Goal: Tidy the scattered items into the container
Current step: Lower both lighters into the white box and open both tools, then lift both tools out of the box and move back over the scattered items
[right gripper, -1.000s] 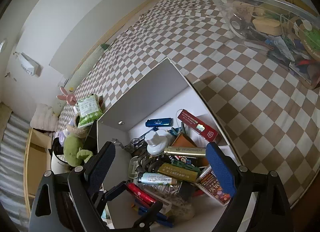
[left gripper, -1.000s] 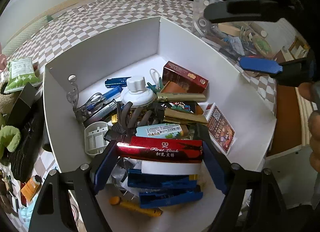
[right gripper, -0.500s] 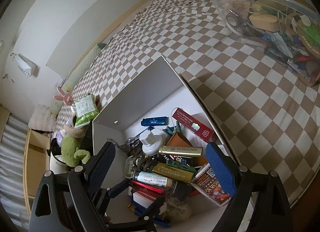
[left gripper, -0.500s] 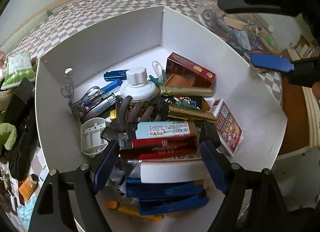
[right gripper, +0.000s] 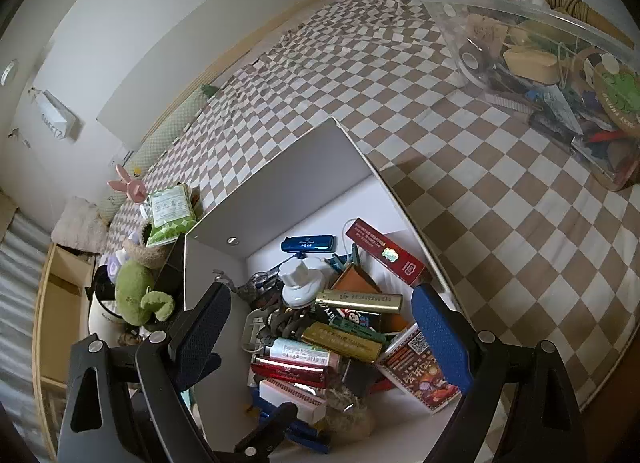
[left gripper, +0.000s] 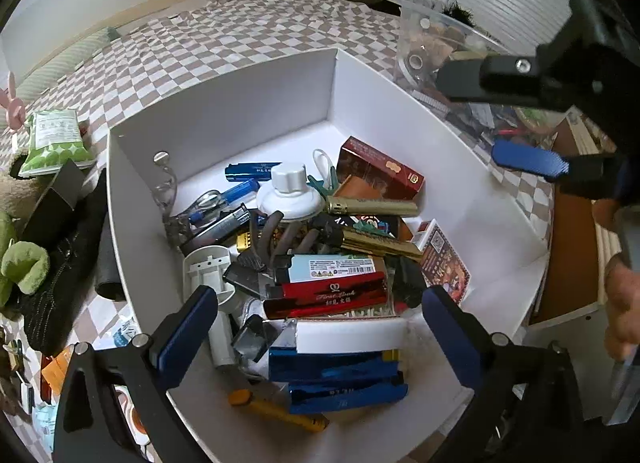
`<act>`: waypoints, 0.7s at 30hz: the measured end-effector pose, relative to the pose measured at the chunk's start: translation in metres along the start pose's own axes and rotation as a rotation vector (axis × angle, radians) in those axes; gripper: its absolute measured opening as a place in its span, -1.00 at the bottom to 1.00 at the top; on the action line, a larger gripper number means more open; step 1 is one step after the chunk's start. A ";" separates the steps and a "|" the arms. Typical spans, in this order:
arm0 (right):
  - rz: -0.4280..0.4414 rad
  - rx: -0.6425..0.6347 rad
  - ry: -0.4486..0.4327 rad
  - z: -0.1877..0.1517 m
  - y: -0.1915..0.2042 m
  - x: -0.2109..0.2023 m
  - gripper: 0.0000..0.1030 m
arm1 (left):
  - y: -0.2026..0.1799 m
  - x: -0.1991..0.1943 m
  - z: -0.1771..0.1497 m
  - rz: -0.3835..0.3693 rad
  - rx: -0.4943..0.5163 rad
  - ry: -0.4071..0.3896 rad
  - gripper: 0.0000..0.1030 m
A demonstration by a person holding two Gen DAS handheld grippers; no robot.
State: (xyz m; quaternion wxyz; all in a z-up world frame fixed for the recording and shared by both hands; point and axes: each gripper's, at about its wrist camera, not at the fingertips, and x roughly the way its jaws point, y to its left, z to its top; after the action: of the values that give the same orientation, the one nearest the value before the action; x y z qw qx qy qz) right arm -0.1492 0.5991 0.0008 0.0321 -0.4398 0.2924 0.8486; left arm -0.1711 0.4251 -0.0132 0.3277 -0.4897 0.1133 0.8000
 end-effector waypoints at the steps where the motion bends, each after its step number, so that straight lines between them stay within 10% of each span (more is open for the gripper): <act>1: 0.000 -0.001 -0.003 -0.001 0.001 -0.001 0.85 | 0.000 -0.003 -0.001 0.007 0.011 -0.007 1.00; 21: -0.051 -0.067 -0.051 -0.026 0.043 -0.021 1.00 | 0.023 -0.082 -0.014 0.037 -0.021 -0.170 0.99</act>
State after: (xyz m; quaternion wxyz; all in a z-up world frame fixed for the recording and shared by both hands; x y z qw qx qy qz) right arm -0.1308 0.5539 0.0255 0.0465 -0.4262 0.2518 0.8677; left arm -0.1505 0.3665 0.0470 0.3162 -0.4209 0.0858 0.8459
